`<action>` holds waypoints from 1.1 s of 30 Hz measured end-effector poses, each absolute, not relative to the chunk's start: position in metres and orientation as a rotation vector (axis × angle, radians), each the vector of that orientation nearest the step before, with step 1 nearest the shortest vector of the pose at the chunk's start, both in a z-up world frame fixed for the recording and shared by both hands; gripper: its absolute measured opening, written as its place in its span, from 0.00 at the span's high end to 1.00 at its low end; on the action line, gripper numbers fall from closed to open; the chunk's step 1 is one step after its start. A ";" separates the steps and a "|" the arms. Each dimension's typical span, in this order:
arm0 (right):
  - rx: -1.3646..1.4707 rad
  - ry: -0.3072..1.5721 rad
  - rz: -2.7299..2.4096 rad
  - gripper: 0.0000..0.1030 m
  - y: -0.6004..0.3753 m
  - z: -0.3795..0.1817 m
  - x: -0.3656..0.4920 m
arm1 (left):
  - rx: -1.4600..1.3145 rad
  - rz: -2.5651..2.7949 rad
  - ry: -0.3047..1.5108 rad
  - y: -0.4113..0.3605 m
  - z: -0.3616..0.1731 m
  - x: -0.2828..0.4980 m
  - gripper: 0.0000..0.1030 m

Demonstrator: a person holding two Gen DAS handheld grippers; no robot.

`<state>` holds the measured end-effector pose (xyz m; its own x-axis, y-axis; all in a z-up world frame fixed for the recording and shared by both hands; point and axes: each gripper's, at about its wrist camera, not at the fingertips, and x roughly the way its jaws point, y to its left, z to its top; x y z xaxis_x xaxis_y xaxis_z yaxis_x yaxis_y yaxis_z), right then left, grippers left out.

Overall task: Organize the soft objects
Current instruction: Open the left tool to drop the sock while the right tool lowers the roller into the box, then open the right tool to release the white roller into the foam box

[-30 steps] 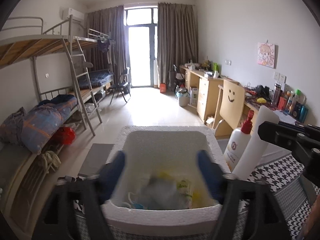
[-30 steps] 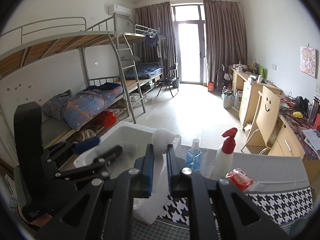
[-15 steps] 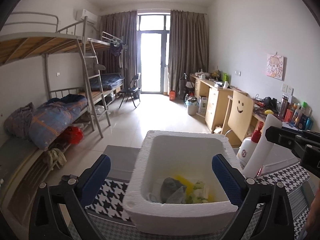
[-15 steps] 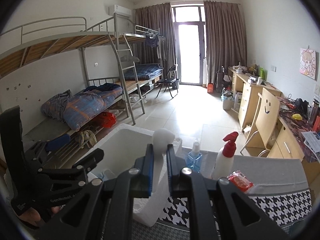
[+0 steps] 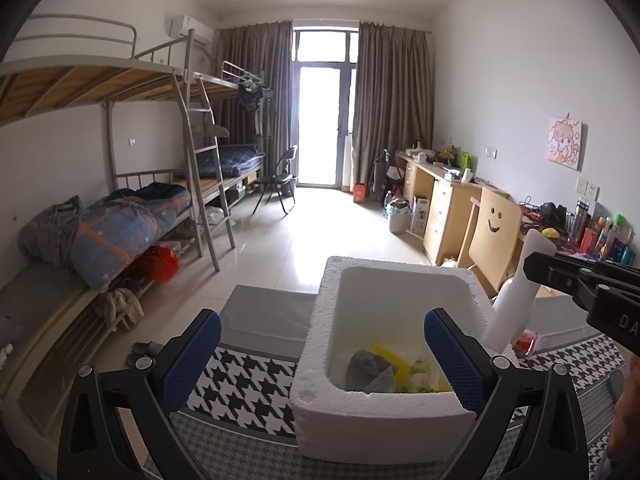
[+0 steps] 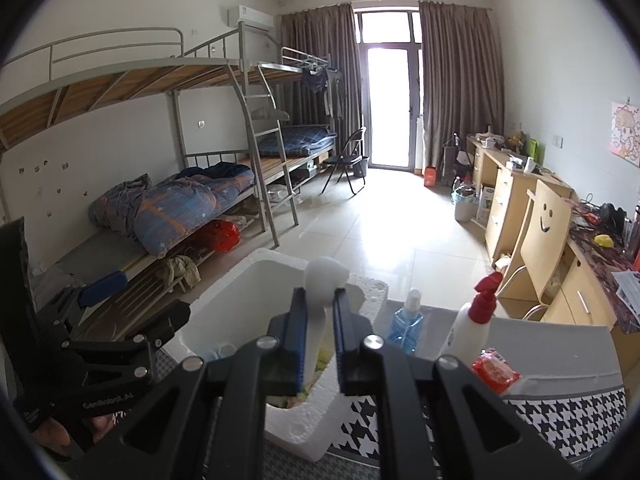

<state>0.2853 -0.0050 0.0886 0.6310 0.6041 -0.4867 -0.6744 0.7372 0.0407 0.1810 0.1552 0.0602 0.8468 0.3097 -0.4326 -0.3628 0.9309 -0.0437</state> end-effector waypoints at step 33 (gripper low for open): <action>-0.209 0.635 0.763 0.43 0.036 0.056 0.304 | -0.149 0.397 0.403 0.177 0.055 0.151 0.01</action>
